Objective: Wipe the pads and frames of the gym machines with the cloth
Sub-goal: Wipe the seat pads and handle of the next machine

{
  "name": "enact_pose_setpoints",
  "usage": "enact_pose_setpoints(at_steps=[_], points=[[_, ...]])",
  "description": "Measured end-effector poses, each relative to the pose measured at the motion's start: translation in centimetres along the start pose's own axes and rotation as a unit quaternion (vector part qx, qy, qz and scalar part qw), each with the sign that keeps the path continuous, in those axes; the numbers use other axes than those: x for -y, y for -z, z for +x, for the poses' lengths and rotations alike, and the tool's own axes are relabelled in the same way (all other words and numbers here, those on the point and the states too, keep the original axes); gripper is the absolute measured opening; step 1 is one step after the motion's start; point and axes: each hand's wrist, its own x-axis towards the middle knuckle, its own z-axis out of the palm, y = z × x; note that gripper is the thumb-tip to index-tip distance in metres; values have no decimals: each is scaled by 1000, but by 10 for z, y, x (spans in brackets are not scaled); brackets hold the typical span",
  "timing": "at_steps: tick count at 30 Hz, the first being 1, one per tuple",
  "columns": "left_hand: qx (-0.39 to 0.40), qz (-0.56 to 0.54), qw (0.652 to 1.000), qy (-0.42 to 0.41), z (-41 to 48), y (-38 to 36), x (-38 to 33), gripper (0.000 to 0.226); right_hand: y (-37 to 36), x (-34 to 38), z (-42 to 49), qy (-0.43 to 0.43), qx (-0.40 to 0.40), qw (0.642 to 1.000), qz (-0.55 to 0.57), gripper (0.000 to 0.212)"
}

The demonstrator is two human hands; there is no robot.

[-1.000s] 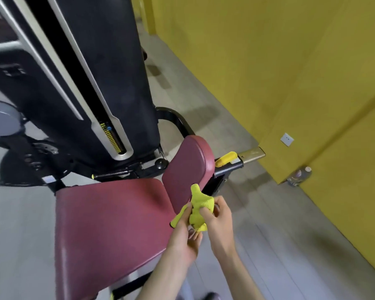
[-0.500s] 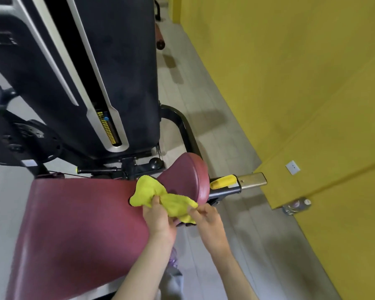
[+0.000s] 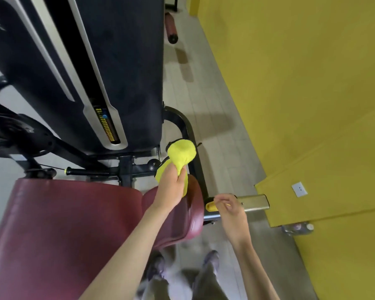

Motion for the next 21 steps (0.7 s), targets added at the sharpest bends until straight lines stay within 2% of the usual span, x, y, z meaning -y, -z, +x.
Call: enact_pose_setpoints(at_steps=[2, 4, 6, 9, 12, 16, 18, 21], points=[[71, 118, 989, -61, 10, -25, 15, 31, 11, -4, 20, 5, 6, 1000, 3, 14], [95, 216, 967, -94, 17, -40, 24, 29, 23, -8, 40, 7, 20, 1000, 0, 14], [109, 242, 960, -86, 22, -43, 20, 22, 38, -11, 61, 4, 49, 999, -1, 16], [129, 264, 953, -69, 32, -43, 12, 24, 58, -11, 92, 12, 69, 998, 2, 16], [104, 288, 951, -45, 29, -51, 16, 33, 71, -8, 119, 22, 82, 996, 28, 16], [44, 307, 947, -79, -15, -63, 17, 48, 76, -15, 142, 12, 125, 992, 19, 15], [7, 285, 953, -106, -52, -70, 15, 44, 77, -23, 148, 11, 147, 989, 3, 14], [-15, 296, 943, -151, -108, -87, 17, 38, 79, -35, 158, 18, 182, 983, -10, 12]])
